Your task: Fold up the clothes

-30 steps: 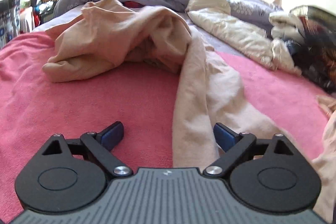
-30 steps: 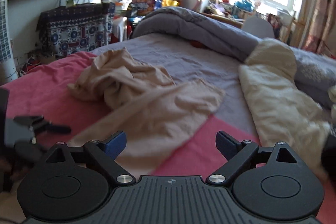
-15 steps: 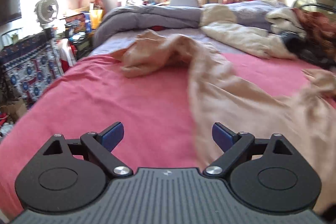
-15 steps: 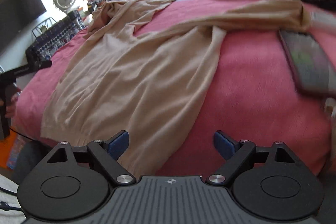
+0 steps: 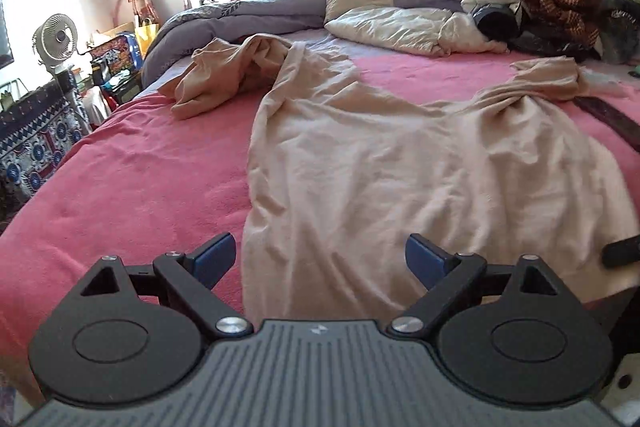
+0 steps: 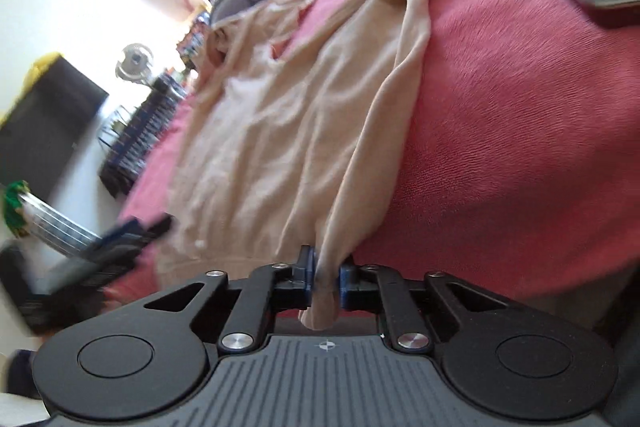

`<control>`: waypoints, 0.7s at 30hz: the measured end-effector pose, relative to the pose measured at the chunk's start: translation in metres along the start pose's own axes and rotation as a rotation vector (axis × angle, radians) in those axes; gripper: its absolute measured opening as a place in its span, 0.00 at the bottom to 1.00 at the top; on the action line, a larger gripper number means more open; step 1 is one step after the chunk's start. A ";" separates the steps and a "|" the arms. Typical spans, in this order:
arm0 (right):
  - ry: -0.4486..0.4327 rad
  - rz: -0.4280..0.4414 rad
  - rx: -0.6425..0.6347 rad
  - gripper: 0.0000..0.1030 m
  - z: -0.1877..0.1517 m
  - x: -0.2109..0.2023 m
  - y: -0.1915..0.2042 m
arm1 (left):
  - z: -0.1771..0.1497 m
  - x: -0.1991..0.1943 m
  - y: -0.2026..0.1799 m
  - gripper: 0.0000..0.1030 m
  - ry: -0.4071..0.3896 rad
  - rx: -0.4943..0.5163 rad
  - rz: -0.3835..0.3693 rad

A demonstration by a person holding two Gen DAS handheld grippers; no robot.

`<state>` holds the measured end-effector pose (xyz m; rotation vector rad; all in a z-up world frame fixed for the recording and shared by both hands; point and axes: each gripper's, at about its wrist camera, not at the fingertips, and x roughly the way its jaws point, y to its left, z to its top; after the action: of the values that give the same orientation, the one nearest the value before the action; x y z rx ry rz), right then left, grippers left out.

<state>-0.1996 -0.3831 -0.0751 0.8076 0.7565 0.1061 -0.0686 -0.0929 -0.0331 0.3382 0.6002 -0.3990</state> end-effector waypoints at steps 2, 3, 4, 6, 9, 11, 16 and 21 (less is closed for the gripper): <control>-0.019 0.036 0.035 0.09 -0.002 -0.013 0.000 | -0.007 0.008 0.003 0.91 0.040 0.004 0.052; -0.029 0.050 0.052 0.09 -0.001 -0.018 0.000 | -0.010 0.010 0.005 0.92 0.047 -0.006 0.062; -0.035 0.058 0.062 0.09 0.000 -0.020 0.000 | -0.012 0.008 0.008 0.92 0.044 -0.021 0.058; -0.042 0.061 0.064 0.09 0.006 -0.020 0.004 | -0.014 0.004 0.013 0.92 0.038 -0.039 0.065; -0.049 0.042 0.011 0.09 0.018 -0.017 0.020 | -0.017 -0.010 0.025 0.92 0.015 -0.055 0.094; -0.052 0.031 -0.077 0.09 0.032 -0.010 0.044 | -0.020 -0.020 0.036 0.92 -0.005 -0.078 0.114; -0.034 0.071 -0.408 0.10 0.051 0.050 0.148 | -0.035 -0.039 0.079 0.92 -0.004 -0.220 0.189; 0.120 0.035 -0.467 0.28 0.031 0.115 0.175 | -0.047 -0.051 0.106 0.92 -0.006 -0.326 0.215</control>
<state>-0.0614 -0.2383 -0.0067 0.3718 0.7906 0.3520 -0.0816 0.0321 -0.0183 0.0872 0.6055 -0.0919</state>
